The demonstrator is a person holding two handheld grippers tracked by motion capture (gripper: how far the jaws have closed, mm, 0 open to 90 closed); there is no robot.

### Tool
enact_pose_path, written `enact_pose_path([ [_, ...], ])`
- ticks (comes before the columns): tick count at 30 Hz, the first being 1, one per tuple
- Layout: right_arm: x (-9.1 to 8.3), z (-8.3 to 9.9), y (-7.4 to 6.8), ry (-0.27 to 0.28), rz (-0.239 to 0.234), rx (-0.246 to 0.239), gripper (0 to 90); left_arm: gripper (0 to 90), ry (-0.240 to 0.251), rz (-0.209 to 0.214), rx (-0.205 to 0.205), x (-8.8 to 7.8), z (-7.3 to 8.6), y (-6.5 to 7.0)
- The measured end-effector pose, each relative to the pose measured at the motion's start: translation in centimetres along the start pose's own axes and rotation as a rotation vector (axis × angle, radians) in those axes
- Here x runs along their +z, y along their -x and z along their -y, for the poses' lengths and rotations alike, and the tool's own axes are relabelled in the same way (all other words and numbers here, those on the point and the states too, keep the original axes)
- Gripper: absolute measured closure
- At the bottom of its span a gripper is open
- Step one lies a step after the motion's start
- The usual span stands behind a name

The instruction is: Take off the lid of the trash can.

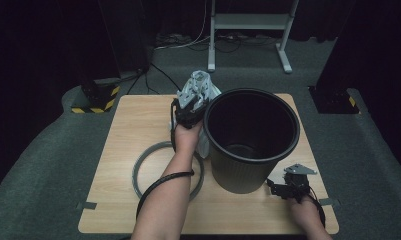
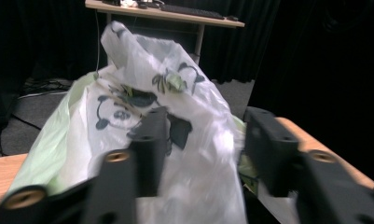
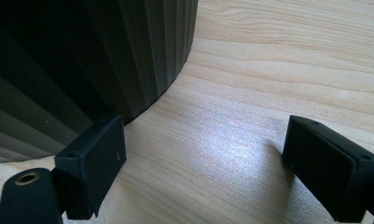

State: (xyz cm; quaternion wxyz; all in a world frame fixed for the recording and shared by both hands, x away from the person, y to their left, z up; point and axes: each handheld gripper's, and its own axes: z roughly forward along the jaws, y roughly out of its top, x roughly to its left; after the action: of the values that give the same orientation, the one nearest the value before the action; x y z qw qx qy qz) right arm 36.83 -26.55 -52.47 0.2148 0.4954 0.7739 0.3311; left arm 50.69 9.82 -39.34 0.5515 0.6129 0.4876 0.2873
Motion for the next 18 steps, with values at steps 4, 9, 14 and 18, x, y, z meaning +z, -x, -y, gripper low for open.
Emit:
enact_pose_path([
  [4,0.0,0.0,0.0,0.000,0.000,0.000,13.1,37.5,0.020,-0.002,0.021,-1.2,-0.7,-0.5],
  [9,0.0,0.0,0.0,-0.001,0.001,0.001,13.0,33.8,0.023,0.003,0.028,-2.7,-1.1,-1.3],
  [14,0.0,0.0,0.0,0.000,0.000,0.000,13.1,32.2,0.023,0.002,0.039,-4.1,-0.9,-2.0],
  [18,0.0,0.0,0.0,0.000,0.001,0.001,13.1,32.2,0.015,0.005,0.064,-5.2,-0.6,-2.3],
])
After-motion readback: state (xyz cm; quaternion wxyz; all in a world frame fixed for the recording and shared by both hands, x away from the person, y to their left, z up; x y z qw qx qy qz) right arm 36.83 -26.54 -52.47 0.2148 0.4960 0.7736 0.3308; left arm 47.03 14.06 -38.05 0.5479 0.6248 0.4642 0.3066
